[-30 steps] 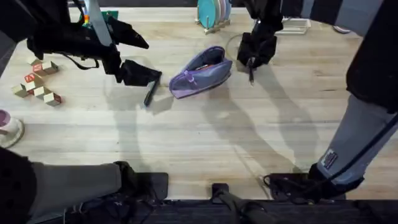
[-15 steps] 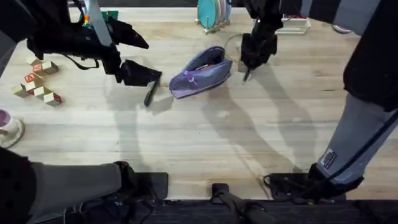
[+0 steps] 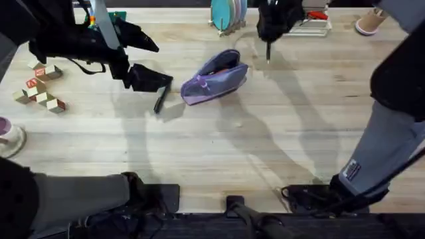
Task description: Unzip the bag, pick up the pens from the table one at a time and place them inside, then zip the bag closed.
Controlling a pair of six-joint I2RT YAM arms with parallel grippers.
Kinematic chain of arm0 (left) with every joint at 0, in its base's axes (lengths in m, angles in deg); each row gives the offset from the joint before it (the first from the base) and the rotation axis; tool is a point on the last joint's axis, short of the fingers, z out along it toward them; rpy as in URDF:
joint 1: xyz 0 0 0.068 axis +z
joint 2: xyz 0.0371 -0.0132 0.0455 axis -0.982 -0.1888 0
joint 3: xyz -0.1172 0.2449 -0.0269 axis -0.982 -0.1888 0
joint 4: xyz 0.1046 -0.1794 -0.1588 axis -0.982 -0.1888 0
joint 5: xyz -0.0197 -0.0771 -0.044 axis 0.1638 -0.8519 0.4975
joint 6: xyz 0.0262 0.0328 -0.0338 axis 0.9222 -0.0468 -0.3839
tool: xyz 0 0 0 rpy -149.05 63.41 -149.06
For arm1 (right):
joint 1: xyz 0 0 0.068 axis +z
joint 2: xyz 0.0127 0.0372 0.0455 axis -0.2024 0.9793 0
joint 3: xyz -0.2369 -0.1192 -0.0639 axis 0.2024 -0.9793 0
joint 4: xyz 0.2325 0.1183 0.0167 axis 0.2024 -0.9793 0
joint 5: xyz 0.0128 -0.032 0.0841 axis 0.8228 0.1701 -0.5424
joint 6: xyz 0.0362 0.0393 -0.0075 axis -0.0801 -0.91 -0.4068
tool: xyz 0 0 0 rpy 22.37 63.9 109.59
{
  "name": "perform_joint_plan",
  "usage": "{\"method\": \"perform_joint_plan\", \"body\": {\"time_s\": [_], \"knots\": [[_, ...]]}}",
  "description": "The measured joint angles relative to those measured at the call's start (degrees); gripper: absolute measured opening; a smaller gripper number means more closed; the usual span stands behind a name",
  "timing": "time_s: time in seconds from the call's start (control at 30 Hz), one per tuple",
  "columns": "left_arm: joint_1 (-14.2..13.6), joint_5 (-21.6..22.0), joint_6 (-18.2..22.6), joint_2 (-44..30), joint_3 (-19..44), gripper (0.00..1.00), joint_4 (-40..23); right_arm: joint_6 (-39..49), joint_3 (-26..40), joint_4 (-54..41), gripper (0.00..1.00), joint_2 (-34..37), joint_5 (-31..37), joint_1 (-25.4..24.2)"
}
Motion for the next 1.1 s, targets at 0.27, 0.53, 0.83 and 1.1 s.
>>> {"method": "perform_joint_plan", "body": {"time_s": [0.27,0.53,0.83,1.1], "knots": [[0.0,0.0,0.01,0.0,0.0,0.994,0.02,15.76,2.56,-0.26,0.031,-1.7,-0.15,0.31],[0.0,0.0,0.02,0.0,0.0,0.994,0.02,35.2,2.56,-2.16,0.031,-1.7,-0.17,4.04],[0.0,0.0,0.02,0.0,0.0,0.994,0.02,61.01,2.56,-10.48,0.031,-1.7,-0.13,9.12],[0.0,0.01,0.02,0.0,0.0,0.994,0.02,72.25,2.56,-10.62,0.031,-1.7,0.02,13.5]]}}
